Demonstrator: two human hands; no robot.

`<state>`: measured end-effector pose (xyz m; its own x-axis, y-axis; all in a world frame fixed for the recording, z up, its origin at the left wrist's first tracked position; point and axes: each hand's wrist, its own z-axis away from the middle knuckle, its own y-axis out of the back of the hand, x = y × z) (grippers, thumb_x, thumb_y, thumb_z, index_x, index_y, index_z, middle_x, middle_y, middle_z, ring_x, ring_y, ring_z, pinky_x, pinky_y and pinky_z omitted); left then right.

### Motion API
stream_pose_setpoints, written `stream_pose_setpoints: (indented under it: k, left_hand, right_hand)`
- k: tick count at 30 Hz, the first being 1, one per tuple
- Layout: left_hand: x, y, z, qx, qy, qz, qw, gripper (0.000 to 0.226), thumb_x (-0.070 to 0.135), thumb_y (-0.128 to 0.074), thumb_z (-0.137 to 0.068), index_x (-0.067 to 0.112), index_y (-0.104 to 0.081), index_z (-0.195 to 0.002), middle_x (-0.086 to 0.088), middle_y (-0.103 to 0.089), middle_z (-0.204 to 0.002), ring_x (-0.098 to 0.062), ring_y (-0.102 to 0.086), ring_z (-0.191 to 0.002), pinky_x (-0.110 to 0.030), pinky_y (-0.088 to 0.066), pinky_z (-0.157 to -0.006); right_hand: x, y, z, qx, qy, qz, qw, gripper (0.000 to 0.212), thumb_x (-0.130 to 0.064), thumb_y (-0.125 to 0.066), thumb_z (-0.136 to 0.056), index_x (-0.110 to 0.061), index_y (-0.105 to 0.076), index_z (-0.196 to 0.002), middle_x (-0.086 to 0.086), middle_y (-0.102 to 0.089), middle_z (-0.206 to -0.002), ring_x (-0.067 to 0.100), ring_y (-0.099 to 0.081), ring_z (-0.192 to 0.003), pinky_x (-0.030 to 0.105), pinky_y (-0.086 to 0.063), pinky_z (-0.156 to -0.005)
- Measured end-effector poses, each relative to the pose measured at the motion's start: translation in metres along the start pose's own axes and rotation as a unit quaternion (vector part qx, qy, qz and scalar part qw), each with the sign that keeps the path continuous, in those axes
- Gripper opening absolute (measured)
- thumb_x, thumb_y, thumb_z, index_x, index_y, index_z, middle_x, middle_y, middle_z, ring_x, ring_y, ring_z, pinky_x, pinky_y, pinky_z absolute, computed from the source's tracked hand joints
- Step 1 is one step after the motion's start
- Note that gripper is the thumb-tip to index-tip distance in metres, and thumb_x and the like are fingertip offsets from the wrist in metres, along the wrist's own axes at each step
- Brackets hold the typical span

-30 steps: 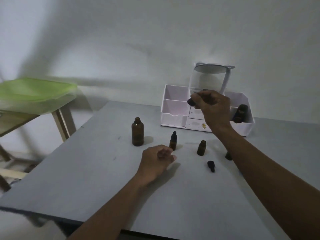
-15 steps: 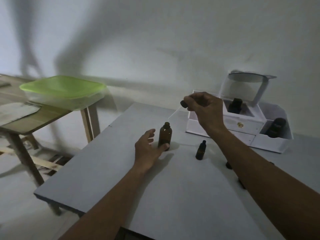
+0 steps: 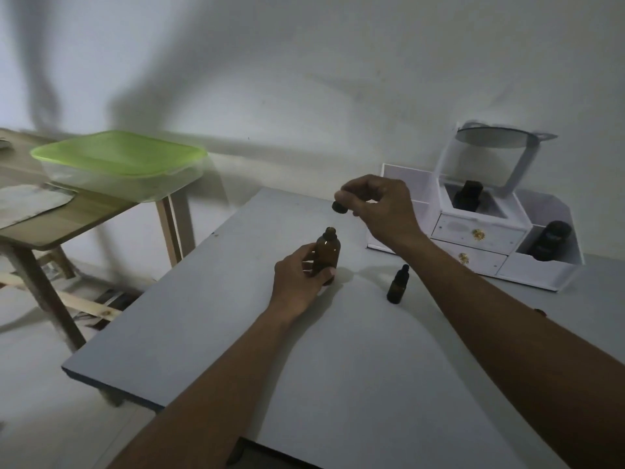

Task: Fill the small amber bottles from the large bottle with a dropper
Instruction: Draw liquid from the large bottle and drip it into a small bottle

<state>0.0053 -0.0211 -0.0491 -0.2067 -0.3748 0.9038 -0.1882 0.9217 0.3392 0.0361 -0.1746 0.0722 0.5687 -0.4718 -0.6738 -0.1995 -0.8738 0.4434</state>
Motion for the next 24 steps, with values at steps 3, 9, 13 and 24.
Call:
stream_pose_setpoints:
  k: [3, 9, 13, 24]
  left_hand:
    - [-0.001, 0.0, -0.001, 0.003, -0.004, -0.003, 1.0, 0.059, 0.024, -0.08, -0.079, 0.022, -0.057, -0.134, 0.001, -0.068, -0.121, -0.006, -0.061, -0.088, 0.0, -0.041, -0.073]
    - [-0.001, -0.001, -0.001, 0.004, -0.004, -0.003, 1.0, 0.057, 0.024, -0.08, -0.08, 0.022, -0.058, -0.132, 0.002, -0.069, -0.116, -0.002, -0.06, -0.083, 0.004, -0.04, -0.065]
    - [-0.002, -0.001, -0.001, 0.007, -0.004, 0.0, 1.0, 0.056, 0.024, -0.08, -0.079, 0.021, -0.059, -0.131, 0.006, -0.068, -0.109, -0.006, -0.063, -0.087, 0.004, -0.04, -0.066]
    - [-0.001, -0.001, -0.001, 0.007, 0.002, -0.011, 1.0, 0.057, 0.025, -0.08, -0.08, 0.022, -0.058, -0.133, 0.002, -0.068, -0.118, 0.004, -0.058, -0.077, 0.005, -0.038, -0.063]
  right_hand:
    - [0.005, -0.01, 0.005, -0.024, 0.0, 0.021, 1.0, 0.013, -0.025, -0.078, -0.085, -0.015, -0.076, -0.092, -0.013, -0.073, -0.078, -0.003, -0.07, -0.072, 0.014, -0.056, -0.07]
    - [0.019, -0.019, 0.008, -0.044, -0.014, 0.049, 0.998, 0.015, -0.026, -0.078, -0.085, -0.014, -0.077, -0.094, -0.011, -0.072, -0.08, -0.008, -0.067, -0.069, 0.001, -0.048, -0.066]
    - [0.027, -0.024, 0.012, -0.055, -0.031, 0.063, 0.996, 0.015, -0.026, -0.078, -0.085, -0.014, -0.078, -0.095, -0.006, -0.074, -0.084, -0.005, -0.066, -0.072, 0.0, -0.046, -0.065]
    - [0.025, -0.028, 0.011, -0.032, -0.033, 0.079, 0.996, 0.012, -0.022, -0.076, -0.086, -0.01, -0.078, -0.089, 0.0, -0.075, -0.083, 0.0, -0.065, -0.07, 0.004, -0.045, -0.065]
